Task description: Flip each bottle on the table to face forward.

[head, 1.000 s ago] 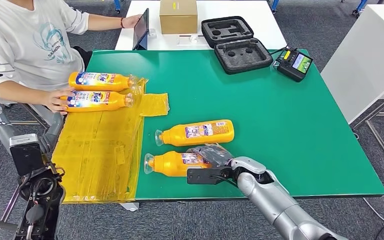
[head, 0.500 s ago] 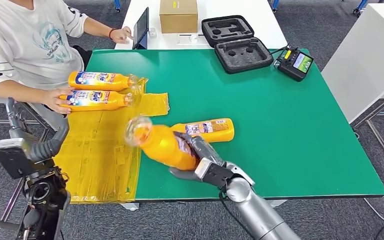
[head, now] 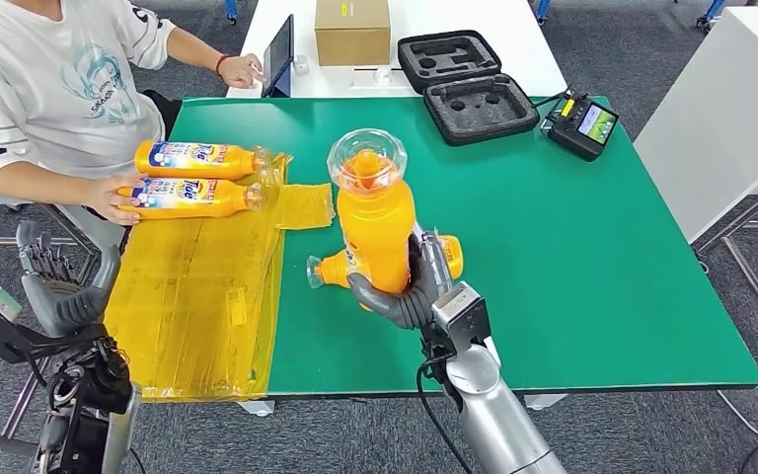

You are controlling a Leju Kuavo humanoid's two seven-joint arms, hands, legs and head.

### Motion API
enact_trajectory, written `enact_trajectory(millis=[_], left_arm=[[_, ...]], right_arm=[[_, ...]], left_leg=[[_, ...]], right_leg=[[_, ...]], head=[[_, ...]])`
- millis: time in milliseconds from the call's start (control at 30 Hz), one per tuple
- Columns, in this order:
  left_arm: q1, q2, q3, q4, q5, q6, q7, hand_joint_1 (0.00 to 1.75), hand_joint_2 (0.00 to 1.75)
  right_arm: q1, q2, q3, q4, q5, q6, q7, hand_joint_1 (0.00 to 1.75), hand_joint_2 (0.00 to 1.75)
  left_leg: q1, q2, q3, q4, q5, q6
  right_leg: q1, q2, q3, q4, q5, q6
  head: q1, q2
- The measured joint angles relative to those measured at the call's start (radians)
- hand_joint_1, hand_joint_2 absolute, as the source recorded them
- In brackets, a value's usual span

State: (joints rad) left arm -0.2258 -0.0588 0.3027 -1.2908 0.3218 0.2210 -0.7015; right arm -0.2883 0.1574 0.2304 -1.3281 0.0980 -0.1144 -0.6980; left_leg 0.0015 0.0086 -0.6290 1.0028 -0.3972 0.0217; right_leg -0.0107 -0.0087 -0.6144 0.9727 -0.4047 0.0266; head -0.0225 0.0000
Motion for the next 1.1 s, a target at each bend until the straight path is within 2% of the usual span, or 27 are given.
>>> enact_trajectory(millis=[133,233,367,533,633,900,1100], left_arm=[[-0.006,-0.001,0.002,0.018,0.015,-0.010,0.004,0.00,1.75],[-0.010,-0.001,0.002,0.032,0.054,-0.054,0.025,0.00,1.75],[-0.007,-0.001,-0.030,0.043,0.115,-0.206,0.106,0.00,1.75],[0.043,-0.001,-0.144,0.017,0.122,-0.363,0.206,0.00,1.75],[0.064,-0.003,-0.196,0.001,0.119,-0.383,0.220,0.00,1.75],[0.087,-0.003,-0.257,-0.029,0.108,-0.412,0.232,0.00,1.75],[0.102,-0.003,-0.363,-0.091,0.090,-0.472,0.255,0.00,1.75]], right_arm=[[0.003,0.005,-0.006,-0.009,-0.006,-0.007,0.000,1.75,1.75],[0.004,0.006,-0.009,-0.014,-0.025,-0.026,0.000,1.75,1.75],[0.002,0.008,-0.038,0.001,-0.080,-0.056,0.000,1.75,1.75],[0.003,0.012,-0.080,0.081,-0.115,-0.087,0.000,1.75,1.75],[0.002,0.012,-0.088,0.116,-0.119,-0.093,0.000,1.75,1.75],[-0.003,0.015,-0.094,0.176,-0.117,-0.087,0.000,1.75,1.75],[-0.006,0.033,-0.094,0.227,-0.112,-0.094,0.000,1.75,1.75]], left_leg=[[0.000,0.000,0.000,0.000,0.000,0.000],[0.000,0.000,0.000,0.000,0.000,0.000],[0.000,-0.001,-0.001,0.000,0.000,0.000],[0.000,-0.001,-0.001,0.000,0.000,0.000],[-0.001,-0.001,-0.002,0.000,0.000,0.000],[0.000,-0.001,-0.002,0.000,0.000,0.000],[0.000,-0.001,-0.002,0.000,0.000,0.000]], right_leg=[[0.000,0.000,0.000,0.000,0.000,0.000],[0.000,0.000,0.000,0.000,0.000,0.000],[0.000,-0.001,0.000,0.000,0.000,0.000],[0.000,0.000,0.000,0.000,0.000,0.000],[0.000,-0.001,-0.001,0.000,0.000,0.000],[0.000,-0.001,-0.001,0.000,0.000,0.000],[0.000,-0.001,-0.001,0.000,0.000,0.000]], head=[[0.000,0.000],[0.000,0.000],[0.000,0.000],[0.000,0.000],[0.000,0.000],[0.000,0.000],[0.000,0.000]])
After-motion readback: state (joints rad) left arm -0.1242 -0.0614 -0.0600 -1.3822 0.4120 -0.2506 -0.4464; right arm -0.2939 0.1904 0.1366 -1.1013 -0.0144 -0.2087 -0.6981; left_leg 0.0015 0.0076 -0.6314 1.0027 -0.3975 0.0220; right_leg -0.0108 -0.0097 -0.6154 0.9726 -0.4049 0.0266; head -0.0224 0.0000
